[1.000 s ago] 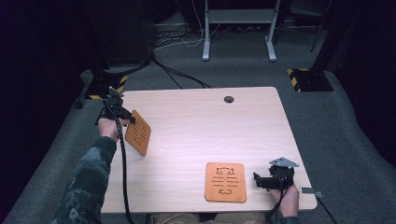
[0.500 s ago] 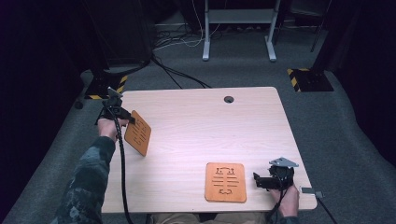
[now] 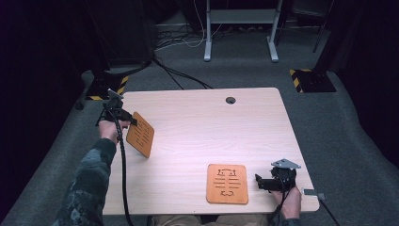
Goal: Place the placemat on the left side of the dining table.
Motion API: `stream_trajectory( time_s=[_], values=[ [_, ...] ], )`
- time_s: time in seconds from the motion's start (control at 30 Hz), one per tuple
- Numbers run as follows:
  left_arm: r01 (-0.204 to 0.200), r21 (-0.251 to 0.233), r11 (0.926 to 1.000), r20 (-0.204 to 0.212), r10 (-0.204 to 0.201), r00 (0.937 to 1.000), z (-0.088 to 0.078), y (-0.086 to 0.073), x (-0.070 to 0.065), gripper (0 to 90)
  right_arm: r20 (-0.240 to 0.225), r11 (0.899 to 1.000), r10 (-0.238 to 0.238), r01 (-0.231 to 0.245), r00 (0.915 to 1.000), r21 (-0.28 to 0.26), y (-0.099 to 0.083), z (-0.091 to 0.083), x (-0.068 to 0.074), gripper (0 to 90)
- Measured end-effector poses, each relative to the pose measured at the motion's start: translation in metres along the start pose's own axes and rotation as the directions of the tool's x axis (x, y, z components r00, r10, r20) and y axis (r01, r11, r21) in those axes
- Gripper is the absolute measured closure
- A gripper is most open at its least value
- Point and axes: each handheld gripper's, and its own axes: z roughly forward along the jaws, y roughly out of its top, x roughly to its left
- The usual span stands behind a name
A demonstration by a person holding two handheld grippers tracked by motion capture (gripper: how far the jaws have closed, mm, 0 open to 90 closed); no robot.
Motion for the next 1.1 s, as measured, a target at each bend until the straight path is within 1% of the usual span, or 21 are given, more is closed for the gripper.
stream_trajectory(
  time_s=[0.07,0.1,0.13,0.23,0.27,0.47,0.53,0.57,0.6,0.67,0.73,0.77,0.83,0.9,0.93,0.97,1.0,1.03,1.1],
  values=[
    [0.006,-0.008,1.0000,0.016,-0.005,0.9999,0.001,-0.001,0.002,86.2,0.001,1.000,0.002,-0.002,1.0000,0.000,0.000,0.000,0.000,0.5],
    [0.006,-0.008,1.0000,0.016,-0.005,0.9999,0.001,-0.001,0.002,86.3,0.001,1.000,0.002,-0.002,1.0000,0.000,0.000,0.000,0.000,0.5],
    [0.014,-0.012,0.9998,0.036,-0.013,0.9993,0.002,-0.002,0.005,86.2,0.002,1.000,0.002,-0.002,1.0000,0.000,0.000,0.000,0.000,0.5],
    [0.014,-0.007,0.9999,0.048,-0.014,0.9988,0.003,-0.003,0.006,86.0,0.002,1.000,0.002,-0.002,1.0000,-0.001,0.000,0.000,0.000,0.5],
    [0.020,-0.013,0.9997,0.052,-0.019,0.9985,0.004,-0.003,0.006,86.0,0.002,1.000,0.001,-0.001,1.0000,0.000,0.000,0.000,0.000,0.5],
    [0.011,-0.006,0.9999,0.051,-0.011,0.9986,0.006,-0.003,0.006,84.9,0.003,1.000,0.003,-0.003,1.0000,-0.001,0.000,0.000,0.000,0.5],
    [0.019,-0.003,0.9998,0.045,-0.019,0.9988,0.008,-0.003,0.005,82.9,0.003,1.000,0.003,-0.003,1.0000,0.000,0.000,0.000,0.000,0.5],
    [0.006,-0.001,1.0000,0.035,-0.006,0.9994,0.009,-0.003,0.005,82.9,0.003,1.000,0.002,-0.002,1.0000,-0.001,0.000,0.000,0.000,0.5],
    [0.000,-0.001,1.0000,0.024,0.000,0.9997,0.011,-0.005,0.006,80.7,0.003,1.000,0.003,-0.003,1.0000,-0.001,0.000,0.000,0.000,0.5],
    [-0.001,-0.001,1.0000,0.026,0.001,0.9997,0.012,-0.005,0.007,80.0,0.003,1.000,0.003,-0.003,1.0000,-0.001,0.000,0.000,0.000,0.5],
    [-0.005,0.007,1.0000,0.013,0.005,0.9999,0.013,-0.006,0.010,78.0,0.004,1.000,0.002,-0.002,1.0000,-0.001,0.000,0.000,0.000,0.5],
    [-0.005,0.007,1.0000,0.013,0.005,0.9999,0.013,-0.006,0.010,77.8,0.004,1.000,0.002,-0.002,1.0000,-0.001,0.000,0.000,0.000,0.5],
    [0.012,0.001,0.9999,0.015,-0.012,0.9998,0.015,-0.007,0.013,77.3,0.004,1.000,0.002,-0.002,1.0000,-0.001,0.000,0.000,0.000,0.5],
    [0.011,0.008,0.9999,0.012,-0.011,0.9999,0.014,-0.008,0.014,76.6,0.004,1.000,0.002,-0.002,1.0000,0.000,0.000,0.000,0.000,0.5],
    [0.006,0.003,1.0000,0.017,-0.006,0.9998,0.015,-0.008,0.017,76.5,0.004,1.000,0.002,-0.002,1.0000,0.000,0.000,0.000,0.000,0.5],
    [0.013,0.009,0.9999,0.019,-0.013,0.9997,0.015,-0.008,0.018,76.3,0.004,1.000,0.000,0.000,1.0000,0.000,0.000,0.000,0.000,0.5],
    [0.013,0.009,0.9999,0.019,-0.013,0.9997,0.015,-0.008,0.018,76.1,0.004,1.000,0.000,0.000,1.0000,0.000,0.000,0.000,0.000,0.5],
    [0.008,-0.002,1.0000,0.022,-0.008,0.9997,0.016,-0.008,0.019,76.1,0.004,1.000,0.000,0.000,1.0000,0.000,0.000,0.000,0.000,0.5],
    [0.010,0.001,0.9999,0.023,-0.010,0.9997,0.016,-0.008,0.021,75.5,0.004,1.000,-0.001,0.001,1.0000,0.002,0.000,0.000,0.000,0.5]
  ],
)
